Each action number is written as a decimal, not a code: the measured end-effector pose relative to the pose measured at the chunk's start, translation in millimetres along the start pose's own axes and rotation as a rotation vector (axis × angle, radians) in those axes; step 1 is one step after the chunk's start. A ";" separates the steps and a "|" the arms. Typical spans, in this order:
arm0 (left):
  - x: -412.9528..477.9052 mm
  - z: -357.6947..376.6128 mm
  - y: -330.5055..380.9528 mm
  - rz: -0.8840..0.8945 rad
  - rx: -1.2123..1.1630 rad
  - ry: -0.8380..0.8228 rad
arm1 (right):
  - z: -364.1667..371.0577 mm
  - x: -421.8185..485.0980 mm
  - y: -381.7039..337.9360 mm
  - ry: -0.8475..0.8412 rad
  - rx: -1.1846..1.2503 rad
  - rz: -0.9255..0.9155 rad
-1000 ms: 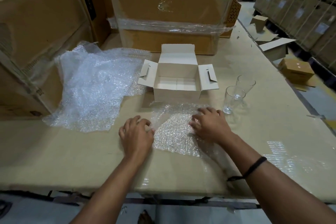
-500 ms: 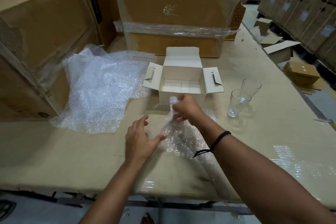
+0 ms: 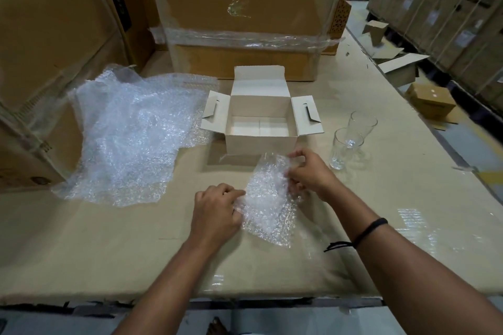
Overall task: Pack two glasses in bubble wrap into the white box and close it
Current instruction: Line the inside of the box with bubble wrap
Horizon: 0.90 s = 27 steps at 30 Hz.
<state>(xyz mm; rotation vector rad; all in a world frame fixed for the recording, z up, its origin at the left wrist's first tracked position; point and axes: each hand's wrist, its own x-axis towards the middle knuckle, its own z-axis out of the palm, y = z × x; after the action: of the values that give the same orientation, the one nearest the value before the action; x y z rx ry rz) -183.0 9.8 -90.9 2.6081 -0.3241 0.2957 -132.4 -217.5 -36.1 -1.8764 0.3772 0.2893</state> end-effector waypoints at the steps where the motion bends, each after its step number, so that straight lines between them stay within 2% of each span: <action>1: 0.9 -3.0 0.2 -0.007 -0.004 0.003 | 2.6 -0.7 -0.7 -0.014 0.054 0.004; 5: -0.4 -12.2 -4.6 0.112 -0.082 0.084 | 12.8 4.1 -3.5 -0.071 0.273 -0.015; 8: -1.7 -16.6 -11.3 0.039 -0.142 0.164 | 16.7 9.1 -1.5 -0.059 0.285 -0.034; 9: -1.3 -18.4 -13.8 -0.004 -0.122 0.192 | 18.7 11.8 1.0 -0.037 0.236 -0.042; 12: 0.4 -20.9 -24.2 -0.067 0.036 0.204 | 25.4 16.5 7.4 0.065 -0.114 -0.152; 16: 2.8 -23.6 -34.7 -0.152 0.038 0.083 | 30.8 15.6 6.3 0.084 -0.446 -0.253; 17: 3.2 -25.7 -40.5 -0.148 -0.030 0.022 | 31.3 16.6 4.8 0.064 -0.484 -0.248; 19: 4.3 -32.7 -57.4 -0.129 -0.367 -0.105 | 30.8 19.3 1.4 0.046 -0.562 -0.234; 21: 4.5 -37.1 -68.1 -0.127 -0.620 -0.111 | 29.3 21.4 -3.1 0.069 -0.597 -0.216; 22: 4.5 -39.3 -64.7 -0.161 -0.609 -0.074 | 28.9 22.0 -5.3 0.086 -0.592 -0.211; 24: 10.1 -42.0 -49.1 -0.276 -0.349 -0.059 | 28.6 23.1 -10.1 0.102 -0.585 -0.230; 27: 16.0 -35.9 -25.2 -0.287 0.143 -0.270 | 30.3 23.9 -14.4 0.118 -0.623 -0.206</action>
<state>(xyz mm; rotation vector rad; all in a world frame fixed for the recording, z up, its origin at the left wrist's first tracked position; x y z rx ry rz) -166.1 46.3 -67.1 2.7917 -0.0148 -0.1382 -105.2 -187.3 -42.6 -2.5313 0.1764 0.1643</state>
